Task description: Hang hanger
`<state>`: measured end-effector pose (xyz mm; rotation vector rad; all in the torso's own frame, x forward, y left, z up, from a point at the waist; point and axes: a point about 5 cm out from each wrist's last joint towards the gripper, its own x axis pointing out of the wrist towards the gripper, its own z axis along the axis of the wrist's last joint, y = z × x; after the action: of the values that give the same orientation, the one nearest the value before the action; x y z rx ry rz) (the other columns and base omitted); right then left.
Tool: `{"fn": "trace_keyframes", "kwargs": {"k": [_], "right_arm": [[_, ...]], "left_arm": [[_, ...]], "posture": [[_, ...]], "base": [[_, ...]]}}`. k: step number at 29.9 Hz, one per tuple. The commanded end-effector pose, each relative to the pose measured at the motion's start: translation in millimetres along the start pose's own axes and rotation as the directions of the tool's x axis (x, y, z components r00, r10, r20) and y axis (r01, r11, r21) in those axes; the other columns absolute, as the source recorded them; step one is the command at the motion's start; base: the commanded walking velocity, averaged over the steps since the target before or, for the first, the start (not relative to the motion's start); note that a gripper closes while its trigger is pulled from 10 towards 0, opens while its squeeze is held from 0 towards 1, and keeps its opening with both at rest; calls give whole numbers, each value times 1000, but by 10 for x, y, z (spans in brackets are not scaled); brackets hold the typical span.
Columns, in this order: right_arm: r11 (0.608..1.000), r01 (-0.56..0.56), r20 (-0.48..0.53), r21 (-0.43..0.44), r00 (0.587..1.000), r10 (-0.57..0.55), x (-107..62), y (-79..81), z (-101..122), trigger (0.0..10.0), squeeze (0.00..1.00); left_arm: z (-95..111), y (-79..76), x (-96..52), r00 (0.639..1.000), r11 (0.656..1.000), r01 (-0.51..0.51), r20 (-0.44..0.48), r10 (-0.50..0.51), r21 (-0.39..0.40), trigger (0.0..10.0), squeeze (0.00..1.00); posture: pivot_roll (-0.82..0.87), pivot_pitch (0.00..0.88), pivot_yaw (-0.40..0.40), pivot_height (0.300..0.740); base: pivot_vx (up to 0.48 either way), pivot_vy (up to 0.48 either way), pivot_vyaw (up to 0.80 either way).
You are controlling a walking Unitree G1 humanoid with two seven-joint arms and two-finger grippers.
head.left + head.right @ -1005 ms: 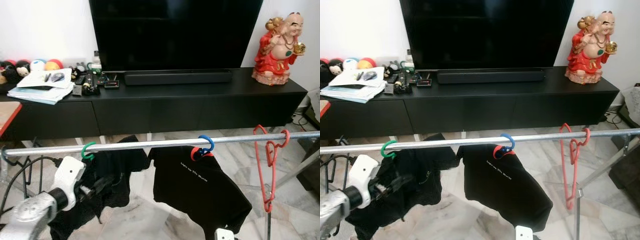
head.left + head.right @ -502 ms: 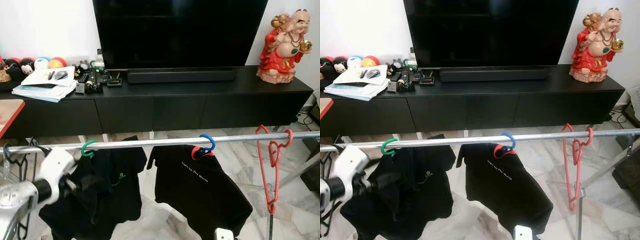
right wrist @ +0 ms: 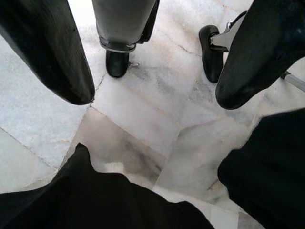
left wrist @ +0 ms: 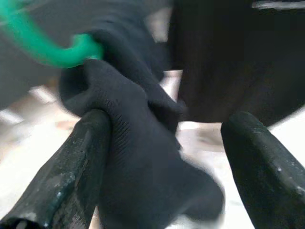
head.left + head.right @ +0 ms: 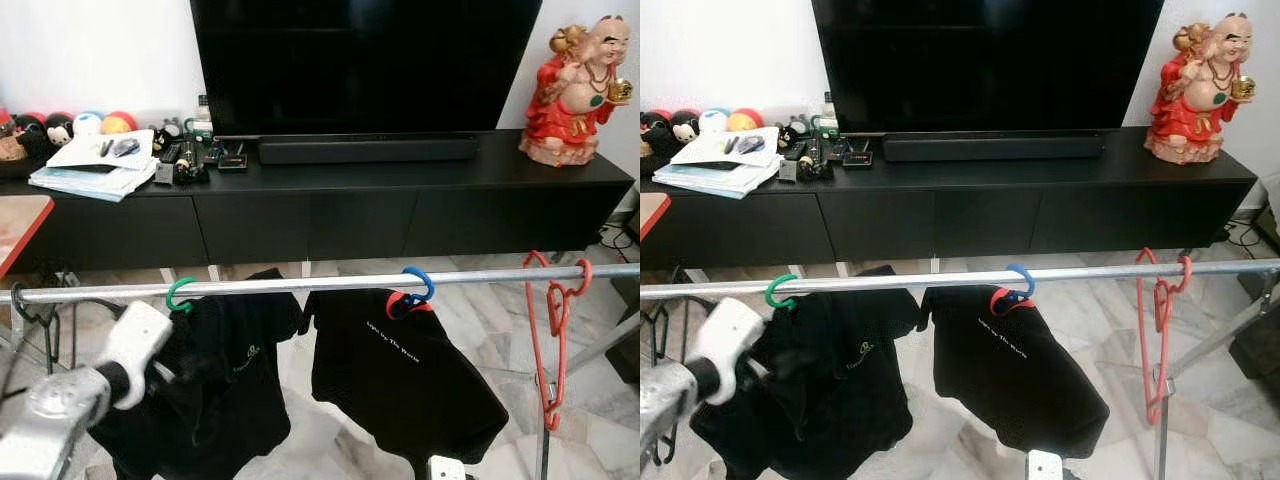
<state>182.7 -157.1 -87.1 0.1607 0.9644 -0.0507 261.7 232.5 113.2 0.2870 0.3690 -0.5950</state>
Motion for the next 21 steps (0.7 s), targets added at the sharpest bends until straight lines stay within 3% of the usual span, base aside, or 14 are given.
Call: {"fn": "trace_keyframes", "kwargs": {"k": [1,7,9,12,16,19,21], "right_arm": [[1000,6,0,7,1000,-6,-1,-1,-3,10000,0],[1000,6,-1,7,1000,-6,-1,-1,-5,10000,0],[1000,4,-2,7,1000,-4,-1,3,-7,10000,0],[1000,2,-3,6,1000,-1,0,12,-11,10000,0],[1000,0,-4,5,1000,0,1,19,-10,10000,0],[1000,0,-4,6,1000,0,1,21,-9,10000,0],[1000,2,-3,8,1000,-2,2,20,-7,10000,0]], "left_arm": [[-78,-200,18,988,987,147,-31,-149,-67,10000,0],[-51,-239,-51,974,970,222,-29,-226,-98,10000,0],[-36,-179,-54,985,983,170,-29,-172,-64,10000,0],[-34,-36,19,999,1000,5,-53,-6,-10,10000,0],[3,-45,127,998,997,-60,-21,59,-41,10000,0],[36,-114,194,999,997,-37,4,37,-64,10000,0],[77,-236,245,999,996,45,23,-43,-80,10000,0]], "posture": [[146,39,11,740],[155,44,12,740],[156,45,13,740],[161,46,13,740],[161,47,15,740],[156,47,16,740],[153,46,17,740]], "base": [[0,0,0],[0,0,0],[0,0,0],[0,0,0],[0,0,0],[0,0,0],[0,0,0]]}}
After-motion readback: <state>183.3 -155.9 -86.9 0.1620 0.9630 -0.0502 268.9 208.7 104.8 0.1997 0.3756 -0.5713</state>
